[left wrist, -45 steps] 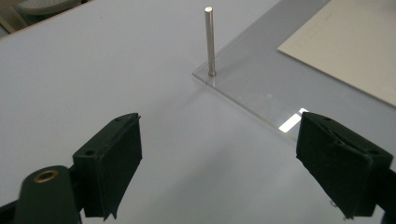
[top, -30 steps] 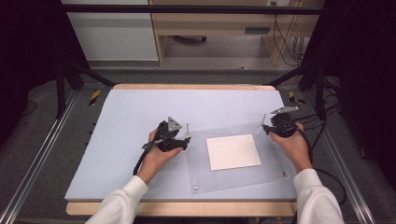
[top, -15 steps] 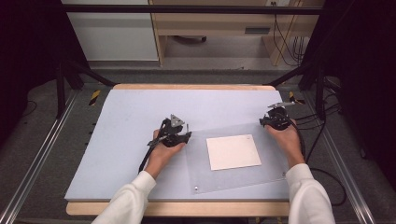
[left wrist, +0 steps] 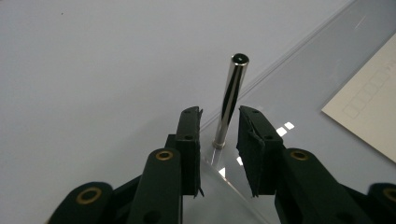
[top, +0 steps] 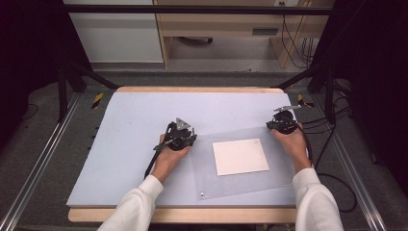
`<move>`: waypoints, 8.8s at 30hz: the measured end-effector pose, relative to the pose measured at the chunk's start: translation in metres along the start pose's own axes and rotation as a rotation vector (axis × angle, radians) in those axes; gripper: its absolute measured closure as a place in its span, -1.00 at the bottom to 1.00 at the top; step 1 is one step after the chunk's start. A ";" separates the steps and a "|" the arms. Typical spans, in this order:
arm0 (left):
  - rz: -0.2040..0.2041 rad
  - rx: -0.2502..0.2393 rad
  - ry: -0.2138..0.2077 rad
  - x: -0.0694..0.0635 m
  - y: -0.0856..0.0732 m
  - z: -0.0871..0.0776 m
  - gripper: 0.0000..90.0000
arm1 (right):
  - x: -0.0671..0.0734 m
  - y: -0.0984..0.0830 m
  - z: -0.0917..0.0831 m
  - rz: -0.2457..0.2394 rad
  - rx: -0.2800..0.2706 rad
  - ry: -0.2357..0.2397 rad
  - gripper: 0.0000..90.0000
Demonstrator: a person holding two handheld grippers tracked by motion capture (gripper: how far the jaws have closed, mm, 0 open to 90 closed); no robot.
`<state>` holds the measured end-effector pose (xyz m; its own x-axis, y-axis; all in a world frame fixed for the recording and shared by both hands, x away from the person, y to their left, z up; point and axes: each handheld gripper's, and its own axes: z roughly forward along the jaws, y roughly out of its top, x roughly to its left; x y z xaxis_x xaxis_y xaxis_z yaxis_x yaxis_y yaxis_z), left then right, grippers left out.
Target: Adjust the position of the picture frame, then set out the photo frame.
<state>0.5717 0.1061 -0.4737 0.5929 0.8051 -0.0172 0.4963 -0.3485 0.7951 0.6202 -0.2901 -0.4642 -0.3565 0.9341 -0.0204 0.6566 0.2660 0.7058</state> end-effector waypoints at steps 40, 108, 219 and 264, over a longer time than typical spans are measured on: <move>-0.033 0.001 -0.034 0.001 0.013 0.004 0.85 | 0.005 0.009 -0.009 0.043 0.009 -0.030 0.89; -0.021 0.120 -0.097 0.107 0.000 -0.050 0.80 | 0.113 0.031 -0.012 0.009 0.086 0.077 0.84; -0.055 -0.116 0.152 0.079 -0.025 -0.054 0.86 | 0.117 0.004 -0.015 -0.055 -0.181 0.030 0.77; -0.061 0.216 0.083 0.092 0.020 -0.049 0.89 | 0.109 0.036 -0.012 -0.021 0.052 0.073 0.89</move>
<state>0.6052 0.1972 -0.4294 0.5079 0.8614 -0.0048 0.6593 -0.3852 0.6457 0.5970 -0.1820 -0.4325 -0.4167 0.9089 0.0182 0.6812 0.2989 0.6683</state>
